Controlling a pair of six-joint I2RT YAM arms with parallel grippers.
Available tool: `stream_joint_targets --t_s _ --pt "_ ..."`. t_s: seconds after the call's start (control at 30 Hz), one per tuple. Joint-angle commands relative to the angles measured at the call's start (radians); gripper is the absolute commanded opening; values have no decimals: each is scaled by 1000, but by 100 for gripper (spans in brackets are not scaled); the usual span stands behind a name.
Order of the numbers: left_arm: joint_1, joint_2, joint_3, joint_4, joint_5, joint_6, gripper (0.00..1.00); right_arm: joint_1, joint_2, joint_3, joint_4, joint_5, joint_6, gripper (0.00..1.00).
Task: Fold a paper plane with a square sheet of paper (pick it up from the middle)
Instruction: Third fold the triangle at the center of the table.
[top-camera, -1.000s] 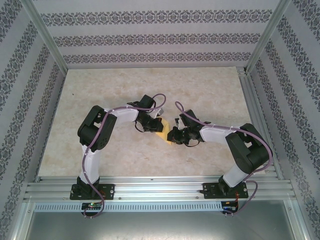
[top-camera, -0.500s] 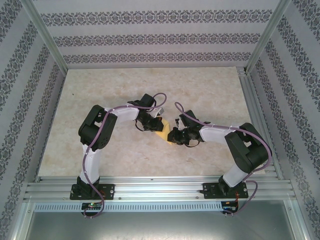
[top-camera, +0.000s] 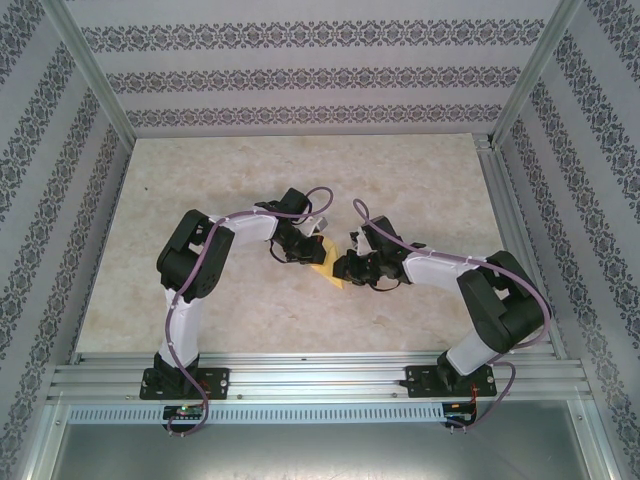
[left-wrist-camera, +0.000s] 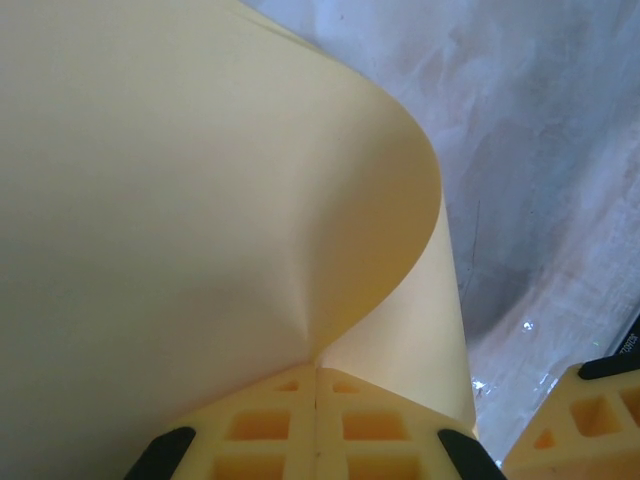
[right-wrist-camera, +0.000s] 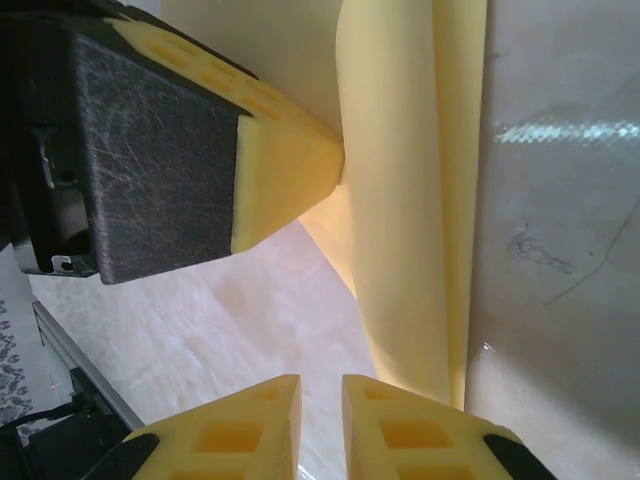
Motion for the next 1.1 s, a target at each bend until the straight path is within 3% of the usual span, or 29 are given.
stream_joint_targets --t_s 0.0,1.07 --pt "13 -26 -4 -34 -2 33 0 -11 -11 -1 -4 4 -8 19" --pt "35 -37 -22 -53 1 61 0 5 72 8 -13 -32 -26 18"
